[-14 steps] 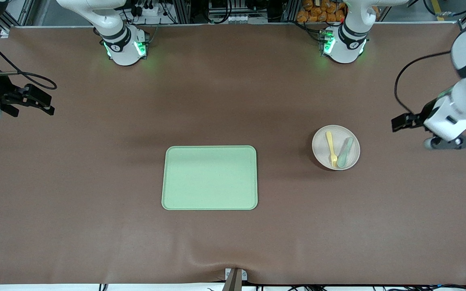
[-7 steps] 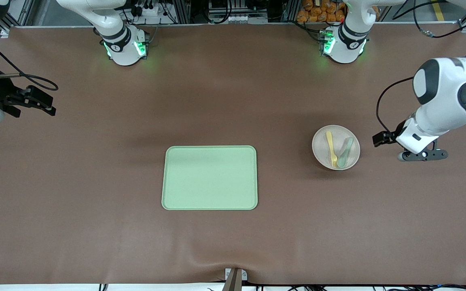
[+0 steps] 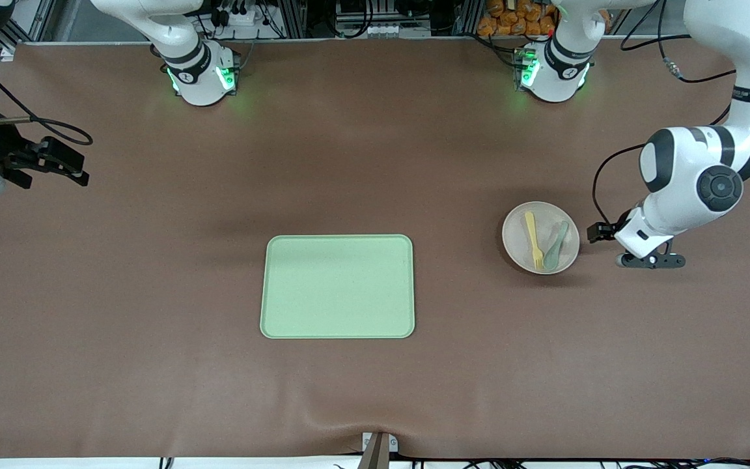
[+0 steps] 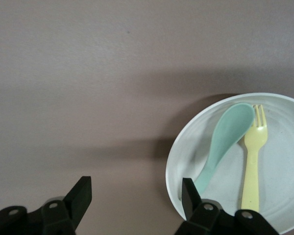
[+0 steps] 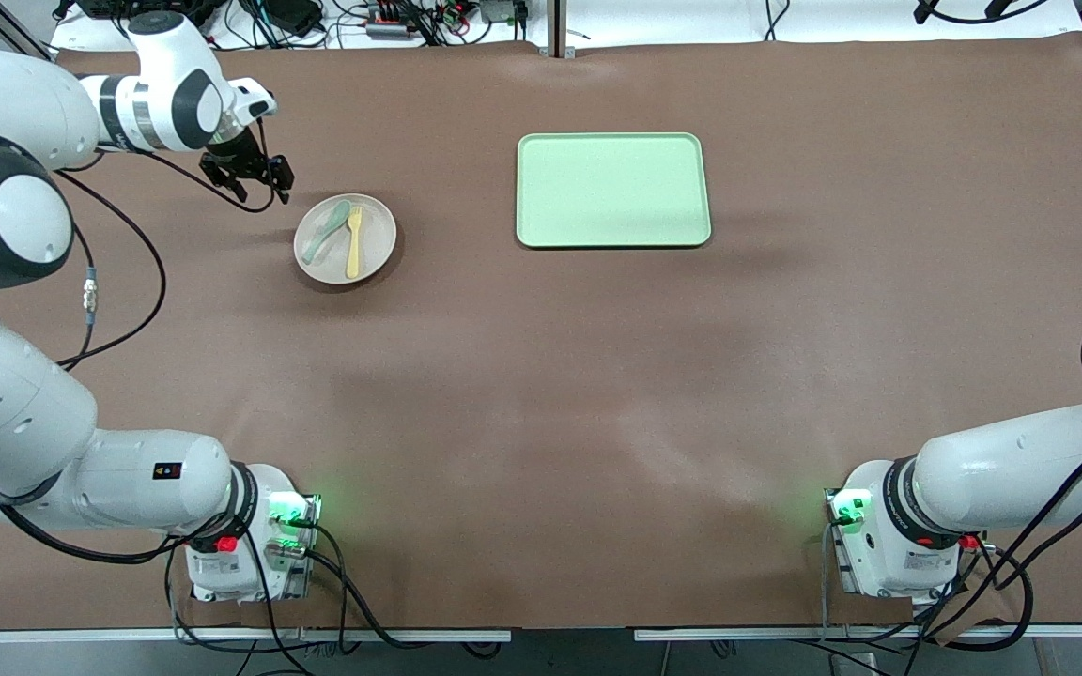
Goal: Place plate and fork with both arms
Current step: 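Reach the left gripper toward the rim of the white plate, then grasp the white plate rim with the left gripper and lift it, then carry the plate with the left gripper over the green tray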
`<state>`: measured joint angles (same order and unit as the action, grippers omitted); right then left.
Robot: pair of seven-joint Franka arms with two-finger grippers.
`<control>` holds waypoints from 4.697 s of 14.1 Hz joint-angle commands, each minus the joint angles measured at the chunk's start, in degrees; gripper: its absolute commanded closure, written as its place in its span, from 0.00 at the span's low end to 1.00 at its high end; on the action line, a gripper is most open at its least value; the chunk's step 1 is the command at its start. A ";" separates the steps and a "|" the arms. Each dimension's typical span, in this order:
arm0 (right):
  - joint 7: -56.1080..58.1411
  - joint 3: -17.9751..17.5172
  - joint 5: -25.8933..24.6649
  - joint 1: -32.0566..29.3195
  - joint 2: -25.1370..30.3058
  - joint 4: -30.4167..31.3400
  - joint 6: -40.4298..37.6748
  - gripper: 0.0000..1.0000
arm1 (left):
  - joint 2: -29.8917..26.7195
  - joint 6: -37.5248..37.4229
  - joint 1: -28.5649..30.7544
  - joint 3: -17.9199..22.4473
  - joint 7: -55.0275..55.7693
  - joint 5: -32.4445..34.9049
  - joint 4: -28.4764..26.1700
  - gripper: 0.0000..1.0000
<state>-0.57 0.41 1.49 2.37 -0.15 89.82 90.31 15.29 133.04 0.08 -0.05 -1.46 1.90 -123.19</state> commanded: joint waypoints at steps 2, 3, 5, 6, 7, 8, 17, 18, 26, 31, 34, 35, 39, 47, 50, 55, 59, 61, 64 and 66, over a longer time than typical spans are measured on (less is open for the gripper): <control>0.39 -0.41 0.70 -0.70 -0.64 -0.17 -0.83 0.00 | 3.25 2.48 0.27 -1.70 -2.58 -1.10 0.41 0.32; 0.39 -0.41 0.70 -0.88 -0.73 -0.35 -1.01 0.00 | 3.96 3.18 0.27 -1.96 -2.76 -1.10 0.49 0.35; 0.39 -0.06 0.79 -0.44 0.05 -0.52 -0.84 0.00 | 5.19 4.24 0.27 -2.06 -4.33 -1.10 0.67 0.39; 0.39 -0.06 0.79 -0.35 0.32 -0.44 -0.84 0.00 | 5.89 4.68 0.27 -2.14 -4.69 -1.10 0.93 0.39; 0.39 -0.06 0.79 -0.26 0.32 -0.44 -0.84 0.00 | 6.51 5.21 0.27 -2.14 -4.78 -1.10 1.02 0.39; 0.39 -0.06 0.79 -0.26 0.32 -0.44 -0.75 0.00 | 7.12 5.91 0.27 -2.14 -4.87 -1.10 1.20 0.40; 0.39 0.03 0.79 0.00 0.24 -0.52 -1.01 0.00 | 10.64 6.97 0.27 -3.55 -9.69 -1.02 3.39 0.56; 0.39 0.12 0.79 0.09 0.24 -0.52 -1.01 0.00 | 11.16 6.97 0.27 -3.55 -11.18 -1.02 4.00 0.59; 0.39 0.21 0.79 0.27 0.23 -0.52 -1.01 0.00 | 12.49 6.97 0.27 -4.34 -12.60 -1.02 5.24 0.88; 0.39 0.21 0.70 0.09 -0.47 -0.61 -1.28 0.00 | 13.19 6.88 0.09 -4.52 -12.60 -1.10 6.29 1.00; 0.39 0.29 0.70 0.53 0.24 -0.52 -1.19 0.00 | 13.02 6.71 0.18 -5.83 -12.34 -2.94 7.61 1.00; 0.39 0.29 0.70 0.53 0.06 -0.52 -1.19 0.00 | 12.84 6.53 0.18 -6.18 -12.34 -4.08 8.05 1.00; 0.39 0.38 0.70 0.53 -0.11 -0.61 -1.19 0.00 | 12.84 5.39 0.27 -8.03 -12.25 -5.76 11.65 1.00; 0.31 3.19 0.70 2.02 -0.47 -1.23 -1.36 0.00 | 15.56 -2.51 -1.49 -12.24 -11.46 -11.48 22.01 1.00; 0.31 3.20 0.70 2.11 -0.47 -1.40 -1.36 0.00 | 18.19 -4.63 -5.60 -12.69 -6.21 -11.39 27.98 1.00; 0.30 3.11 0.62 2.29 -1.08 -2.46 -1.36 0.00 | 25.13 -5.95 -11.41 -12.60 1.09 -11.21 39.41 1.00; 0.39 3.11 0.62 2.20 -1.26 -2.81 -1.97 0.00 | 31.11 -5.95 -17.03 -12.25 5.92 -11.21 47.32 1.00; 0.48 3.11 0.70 2.29 -1.61 -3.07 -4.86 0.00 | 33.39 -5.78 -19.76 -11.81 8.39 -11.21 49.88 1.00; 0.57 3.11 0.62 2.90 -2.48 -2.98 -6.11 0.00 | 35.51 -5.25 -21.87 -11.90 10.50 -11.30 51.56 1.00; 0.48 3.11 0.53 2.99 -2.84 -2.98 -6.29 0.00 | 36.91 -4.72 -21.97 -12.16 10.51 -11.39 51.65 1.00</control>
<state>-0.56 2.73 1.51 4.57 -1.49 88.67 85.25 49.96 128.98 -21.37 -12.59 8.55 -8.59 -74.44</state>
